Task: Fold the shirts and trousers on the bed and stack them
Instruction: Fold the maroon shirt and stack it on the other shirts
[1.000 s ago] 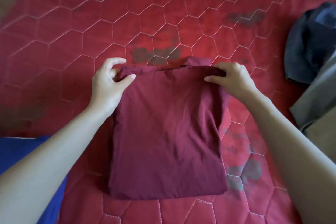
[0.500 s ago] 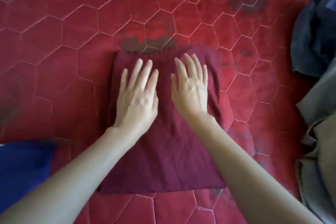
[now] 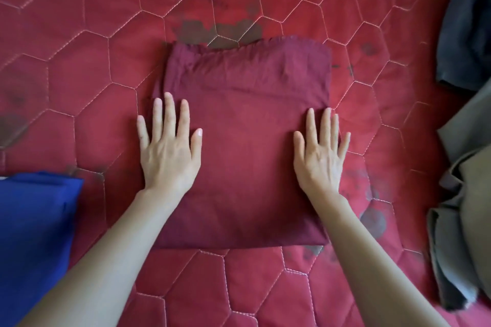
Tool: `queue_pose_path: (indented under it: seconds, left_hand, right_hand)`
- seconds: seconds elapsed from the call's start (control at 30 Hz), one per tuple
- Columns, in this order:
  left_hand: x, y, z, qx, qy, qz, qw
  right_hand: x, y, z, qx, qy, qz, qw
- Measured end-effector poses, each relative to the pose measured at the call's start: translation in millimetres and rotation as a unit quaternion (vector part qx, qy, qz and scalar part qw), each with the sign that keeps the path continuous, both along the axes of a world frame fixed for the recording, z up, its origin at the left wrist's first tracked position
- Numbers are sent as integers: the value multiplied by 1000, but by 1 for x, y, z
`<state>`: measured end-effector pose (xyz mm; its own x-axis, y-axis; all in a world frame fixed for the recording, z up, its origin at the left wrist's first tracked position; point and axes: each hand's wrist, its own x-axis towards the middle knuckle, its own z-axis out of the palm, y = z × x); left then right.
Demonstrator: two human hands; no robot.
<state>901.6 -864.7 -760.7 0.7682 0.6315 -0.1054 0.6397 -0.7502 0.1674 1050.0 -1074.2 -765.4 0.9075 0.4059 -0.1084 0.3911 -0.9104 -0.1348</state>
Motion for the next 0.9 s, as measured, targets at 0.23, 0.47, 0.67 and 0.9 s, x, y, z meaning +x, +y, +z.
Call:
queue_pose_path:
  seconds: [0.23, 0.47, 0.67, 0.9]
  left_hand:
    - [-35, -75, 10, 47, -39, -89, 994]
    - [-64, -71, -10, 37, 12, -45, 998]
    - [-66, -71, 3, 0, 19, 105, 994]
    - [26, -29, 8, 43, -64, -78, 994]
  right_hand:
    - [-88, 18, 7, 78, -52, 96, 991]
    - [-102, -3, -12, 38, -20, 67, 997]
    - [-85, -37, -6, 38, 6, -6, 999]
    - [-14, 49, 18, 100, -58, 141, 983]
